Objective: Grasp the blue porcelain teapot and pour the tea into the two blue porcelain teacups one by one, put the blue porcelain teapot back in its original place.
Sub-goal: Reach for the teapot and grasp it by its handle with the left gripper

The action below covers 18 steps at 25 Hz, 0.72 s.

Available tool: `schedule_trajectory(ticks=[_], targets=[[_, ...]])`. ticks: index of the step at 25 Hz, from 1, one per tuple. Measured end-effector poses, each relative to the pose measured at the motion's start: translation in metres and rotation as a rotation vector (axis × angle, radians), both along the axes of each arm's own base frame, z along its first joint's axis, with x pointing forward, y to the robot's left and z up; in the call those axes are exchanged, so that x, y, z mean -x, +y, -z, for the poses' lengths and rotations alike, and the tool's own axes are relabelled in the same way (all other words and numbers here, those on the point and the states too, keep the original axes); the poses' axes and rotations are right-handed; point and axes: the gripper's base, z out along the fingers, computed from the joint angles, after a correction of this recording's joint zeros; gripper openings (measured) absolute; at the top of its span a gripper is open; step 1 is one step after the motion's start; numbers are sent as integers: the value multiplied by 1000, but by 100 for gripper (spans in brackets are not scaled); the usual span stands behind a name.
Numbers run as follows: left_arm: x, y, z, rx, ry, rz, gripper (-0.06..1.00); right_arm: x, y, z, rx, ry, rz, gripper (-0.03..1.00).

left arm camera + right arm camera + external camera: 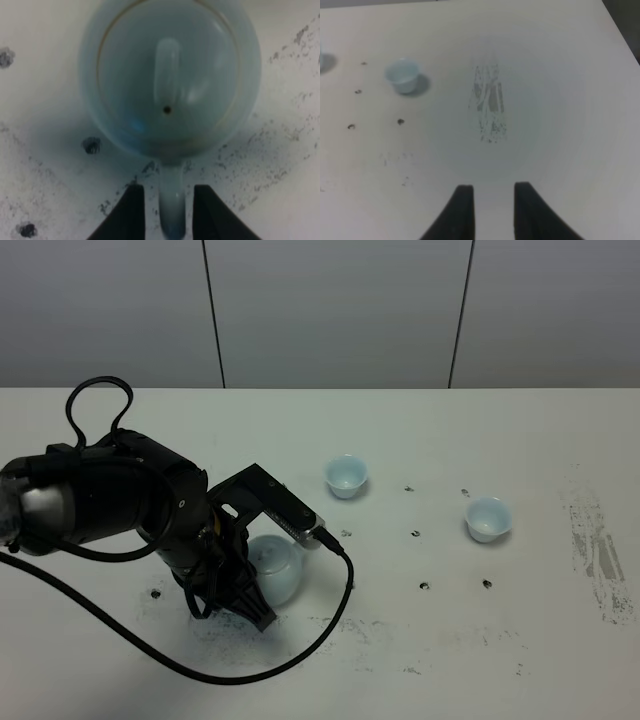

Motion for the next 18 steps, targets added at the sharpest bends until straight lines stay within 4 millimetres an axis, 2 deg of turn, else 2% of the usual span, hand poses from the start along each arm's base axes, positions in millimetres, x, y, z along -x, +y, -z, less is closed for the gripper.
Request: schedule_trajectory(ticks=[11, 13, 15, 18], targets=[[-4, -4, 18, 14, 15, -12, 30, 0, 0, 0, -1, 0, 0, 21], [-5, -4, 20, 13, 13, -2, 24, 0, 0, 0, -1, 0, 0, 21], [-6, -4, 20, 12, 6, 17, 13, 0, 0, 0, -1, 0, 0, 21], [-6, -4, 20, 12, 0, 33, 12, 0, 0, 0, -1, 0, 0, 21]])
